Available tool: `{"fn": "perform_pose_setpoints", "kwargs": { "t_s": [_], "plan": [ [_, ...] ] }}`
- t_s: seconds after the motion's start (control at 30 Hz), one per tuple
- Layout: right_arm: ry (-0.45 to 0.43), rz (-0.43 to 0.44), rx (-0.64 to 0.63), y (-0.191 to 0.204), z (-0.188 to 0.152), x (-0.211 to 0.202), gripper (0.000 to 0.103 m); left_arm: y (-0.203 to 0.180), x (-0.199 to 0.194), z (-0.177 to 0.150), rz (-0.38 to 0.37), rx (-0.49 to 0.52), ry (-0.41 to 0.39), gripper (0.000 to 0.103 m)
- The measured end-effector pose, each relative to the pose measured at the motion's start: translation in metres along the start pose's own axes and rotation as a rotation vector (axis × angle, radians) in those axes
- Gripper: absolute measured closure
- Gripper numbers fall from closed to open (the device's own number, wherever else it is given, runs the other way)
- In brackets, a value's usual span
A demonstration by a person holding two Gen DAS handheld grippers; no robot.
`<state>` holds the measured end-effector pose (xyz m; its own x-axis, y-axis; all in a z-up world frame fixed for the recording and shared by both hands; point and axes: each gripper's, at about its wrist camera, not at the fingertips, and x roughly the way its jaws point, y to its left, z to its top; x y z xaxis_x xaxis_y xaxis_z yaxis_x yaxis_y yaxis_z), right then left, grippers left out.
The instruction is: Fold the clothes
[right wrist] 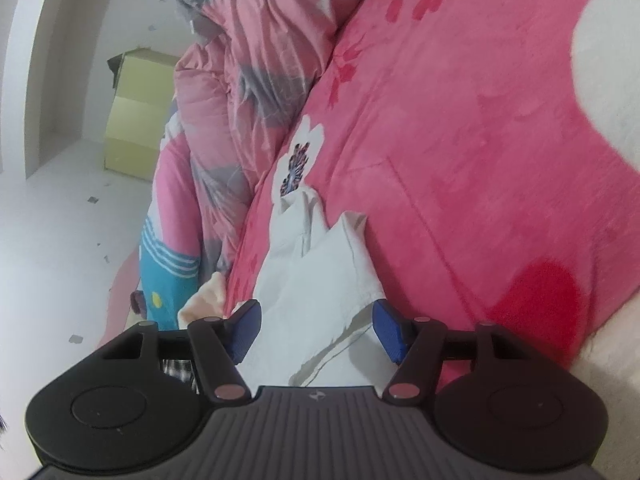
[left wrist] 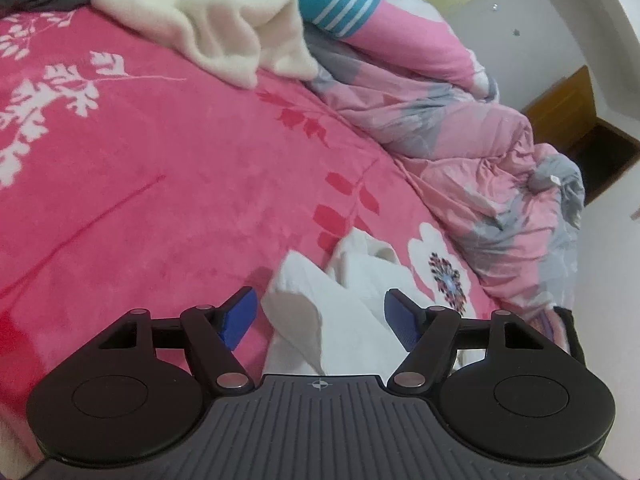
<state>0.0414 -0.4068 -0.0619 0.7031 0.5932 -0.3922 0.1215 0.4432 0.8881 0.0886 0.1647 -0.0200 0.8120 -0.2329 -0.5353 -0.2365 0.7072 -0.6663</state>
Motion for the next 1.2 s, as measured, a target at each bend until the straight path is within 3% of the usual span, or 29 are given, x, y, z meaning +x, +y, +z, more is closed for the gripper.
{"fn": "perform_pose_setpoints", "kwargs": {
  "t_s": [0.23, 0.3, 0.6, 0.77, 0.87, 0.93, 1.03, 1.2],
  "plan": [
    [0.002, -0.037, -0.015, 0.002, 0.007, 0.007, 0.048, 0.004, 0.019, 0.011, -0.026, -0.015, 0.038, 0.034],
    [0.003, -0.045, -0.014, 0.002, 0.009, 0.009, 0.05, 0.004, 0.024, 0.013, -0.033, -0.011, 0.052, 0.045],
    [-0.055, -0.09, -0.042, 0.006, 0.022, 0.003, 0.052, -0.001, 0.037, 0.011, -0.019, 0.052, 0.091, 0.066],
    [0.029, -0.104, -0.06, 0.007, 0.025, 0.022, 0.052, -0.005, 0.039, 0.009, -0.028, 0.082, 0.107, 0.076],
    [0.054, -0.093, -0.095, 0.012, 0.021, 0.027, 0.066, -0.007, 0.037, 0.008, -0.035, 0.1, 0.106, 0.086],
    [0.052, -0.078, -0.122, 0.017, 0.019, 0.026, 0.085, -0.009, 0.036, 0.007, -0.039, 0.111, 0.106, 0.09],
    [0.043, -0.059, -0.153, 0.023, 0.018, 0.024, 0.094, -0.012, 0.036, 0.006, -0.043, 0.123, 0.108, 0.095],
    [0.032, -0.013, -0.189, 0.037, 0.022, 0.026, 0.098, -0.013, 0.035, 0.01, -0.073, 0.098, 0.105, 0.099]
  ]
}}
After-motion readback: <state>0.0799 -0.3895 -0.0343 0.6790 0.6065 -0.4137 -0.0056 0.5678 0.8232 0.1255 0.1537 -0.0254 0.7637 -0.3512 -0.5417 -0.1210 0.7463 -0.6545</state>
